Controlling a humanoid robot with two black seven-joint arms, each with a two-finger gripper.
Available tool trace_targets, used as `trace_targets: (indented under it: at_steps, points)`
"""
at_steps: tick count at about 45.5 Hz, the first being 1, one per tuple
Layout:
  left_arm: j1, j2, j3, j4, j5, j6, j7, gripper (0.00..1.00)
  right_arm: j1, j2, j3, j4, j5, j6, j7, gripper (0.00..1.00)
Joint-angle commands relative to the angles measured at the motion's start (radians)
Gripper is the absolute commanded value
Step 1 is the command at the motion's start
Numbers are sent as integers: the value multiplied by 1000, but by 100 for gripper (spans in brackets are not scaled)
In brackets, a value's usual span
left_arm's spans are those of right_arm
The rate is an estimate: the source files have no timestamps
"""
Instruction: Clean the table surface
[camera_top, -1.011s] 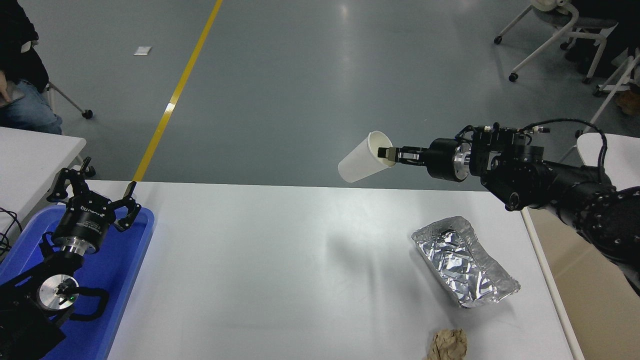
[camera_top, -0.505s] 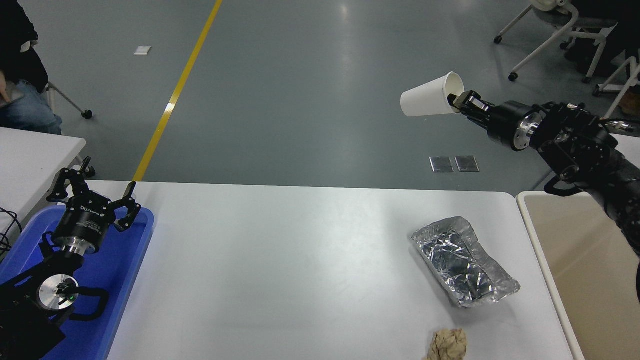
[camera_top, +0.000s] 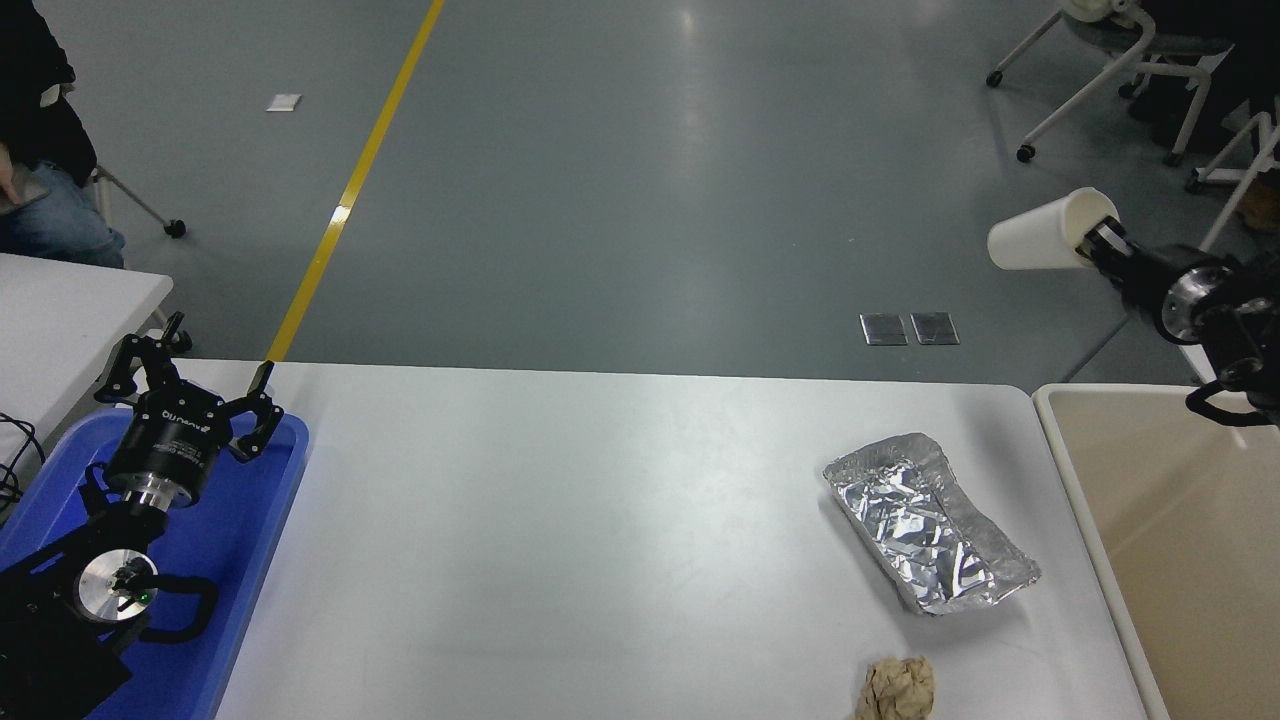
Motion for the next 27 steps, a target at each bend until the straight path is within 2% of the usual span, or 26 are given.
trace_targets:
  at_steps: [1,27]
  points:
    - [0,0,0,0,0,0,0,100,-76,-62,11,-14,5,-15,-111,0]
    - [0,0,0,0,0,0,0,100,-340,-170,74,-14,4,-100,-140,0]
